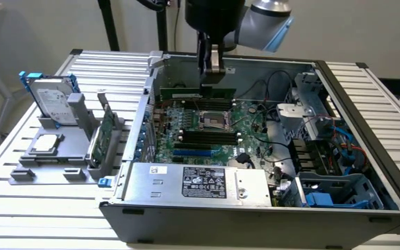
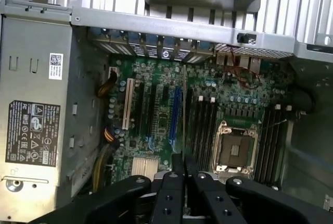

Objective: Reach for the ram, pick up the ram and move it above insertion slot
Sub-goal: 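Pick up the ram and move it above insertion slot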

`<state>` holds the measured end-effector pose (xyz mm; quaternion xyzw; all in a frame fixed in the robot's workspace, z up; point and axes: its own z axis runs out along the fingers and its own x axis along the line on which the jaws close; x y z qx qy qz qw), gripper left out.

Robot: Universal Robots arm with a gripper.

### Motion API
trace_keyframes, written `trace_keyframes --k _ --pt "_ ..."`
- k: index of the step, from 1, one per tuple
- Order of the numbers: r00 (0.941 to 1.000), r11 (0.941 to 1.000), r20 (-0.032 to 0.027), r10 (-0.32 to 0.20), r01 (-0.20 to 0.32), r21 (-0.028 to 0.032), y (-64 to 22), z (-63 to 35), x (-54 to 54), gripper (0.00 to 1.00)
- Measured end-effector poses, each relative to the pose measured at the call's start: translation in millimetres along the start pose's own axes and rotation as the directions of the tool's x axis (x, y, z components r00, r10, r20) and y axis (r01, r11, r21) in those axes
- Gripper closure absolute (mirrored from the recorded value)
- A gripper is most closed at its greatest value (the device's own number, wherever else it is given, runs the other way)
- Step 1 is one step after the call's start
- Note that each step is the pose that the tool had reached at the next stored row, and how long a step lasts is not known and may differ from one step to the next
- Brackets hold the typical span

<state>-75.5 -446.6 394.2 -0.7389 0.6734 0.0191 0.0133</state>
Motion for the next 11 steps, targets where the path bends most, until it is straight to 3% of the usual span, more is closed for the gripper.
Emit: trace_keyframes --k 11 --pt "1.0000 1.0000 -0.0001 0.000 0.000 0.0000 -21.4 8.5 -37.8 0.87"
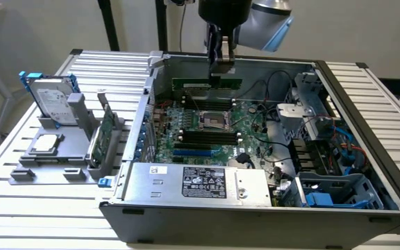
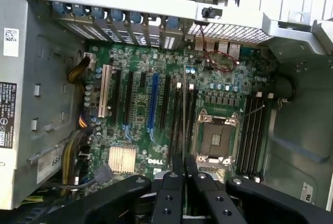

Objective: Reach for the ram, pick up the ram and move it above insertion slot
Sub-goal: 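Pick up the ram and move it above insertion slot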

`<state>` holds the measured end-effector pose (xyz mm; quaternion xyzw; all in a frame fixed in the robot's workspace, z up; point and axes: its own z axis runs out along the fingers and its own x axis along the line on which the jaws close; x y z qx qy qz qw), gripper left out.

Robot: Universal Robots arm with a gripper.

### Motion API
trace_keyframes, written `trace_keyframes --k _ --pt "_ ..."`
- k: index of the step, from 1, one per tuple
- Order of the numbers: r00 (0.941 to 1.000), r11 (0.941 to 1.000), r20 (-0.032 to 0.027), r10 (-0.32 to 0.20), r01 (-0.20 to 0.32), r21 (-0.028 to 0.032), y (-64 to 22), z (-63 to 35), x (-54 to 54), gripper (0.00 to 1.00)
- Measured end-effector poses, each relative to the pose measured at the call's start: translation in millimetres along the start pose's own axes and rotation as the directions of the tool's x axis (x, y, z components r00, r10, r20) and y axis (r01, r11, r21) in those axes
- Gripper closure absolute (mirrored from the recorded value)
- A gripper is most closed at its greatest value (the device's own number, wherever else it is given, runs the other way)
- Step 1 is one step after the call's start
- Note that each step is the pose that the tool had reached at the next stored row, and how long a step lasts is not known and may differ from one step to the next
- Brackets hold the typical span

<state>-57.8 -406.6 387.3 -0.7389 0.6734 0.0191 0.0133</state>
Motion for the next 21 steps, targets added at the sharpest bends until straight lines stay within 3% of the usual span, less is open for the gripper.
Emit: trace_keyframes --k 8,21 --pt "1.0000 1.0000 0.0001 0.000 0.000 0.0000 -11.8 6.0 -23.8 0.87" --pt "0.9987 0.9987 0.0002 0.051 -0.051 0.0022 -20.6 8.5 -31.9 0.87"
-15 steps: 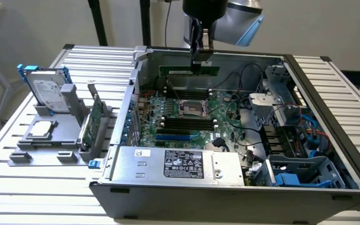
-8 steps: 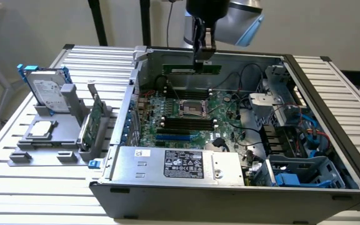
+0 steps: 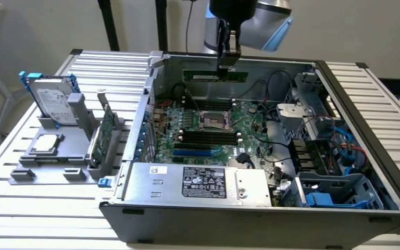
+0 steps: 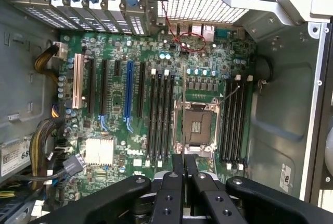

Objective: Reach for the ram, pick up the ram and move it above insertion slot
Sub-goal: 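Pick up the ram and move it above insertion slot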

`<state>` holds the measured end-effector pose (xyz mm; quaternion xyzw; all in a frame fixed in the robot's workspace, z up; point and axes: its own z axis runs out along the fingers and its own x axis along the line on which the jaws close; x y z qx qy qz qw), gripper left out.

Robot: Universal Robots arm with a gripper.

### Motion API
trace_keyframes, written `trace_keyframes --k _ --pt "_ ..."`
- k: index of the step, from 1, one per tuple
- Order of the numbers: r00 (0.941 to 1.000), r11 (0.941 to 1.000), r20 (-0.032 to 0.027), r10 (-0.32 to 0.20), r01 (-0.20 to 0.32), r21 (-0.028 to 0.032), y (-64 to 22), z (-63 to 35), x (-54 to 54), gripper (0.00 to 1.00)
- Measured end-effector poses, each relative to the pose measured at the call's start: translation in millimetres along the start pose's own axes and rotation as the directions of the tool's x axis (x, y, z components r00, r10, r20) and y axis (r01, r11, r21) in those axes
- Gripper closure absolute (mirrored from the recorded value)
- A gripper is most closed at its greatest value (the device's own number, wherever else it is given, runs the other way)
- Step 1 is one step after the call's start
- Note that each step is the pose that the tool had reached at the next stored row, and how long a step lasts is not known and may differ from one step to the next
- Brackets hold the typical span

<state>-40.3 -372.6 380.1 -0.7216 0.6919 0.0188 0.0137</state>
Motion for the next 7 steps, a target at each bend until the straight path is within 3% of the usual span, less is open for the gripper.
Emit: trace_keyframes --k 7 --pt "1.0000 1.0000 0.0002 0.003 -0.003 0.0002 0.0 0.1 0.0 0.87"
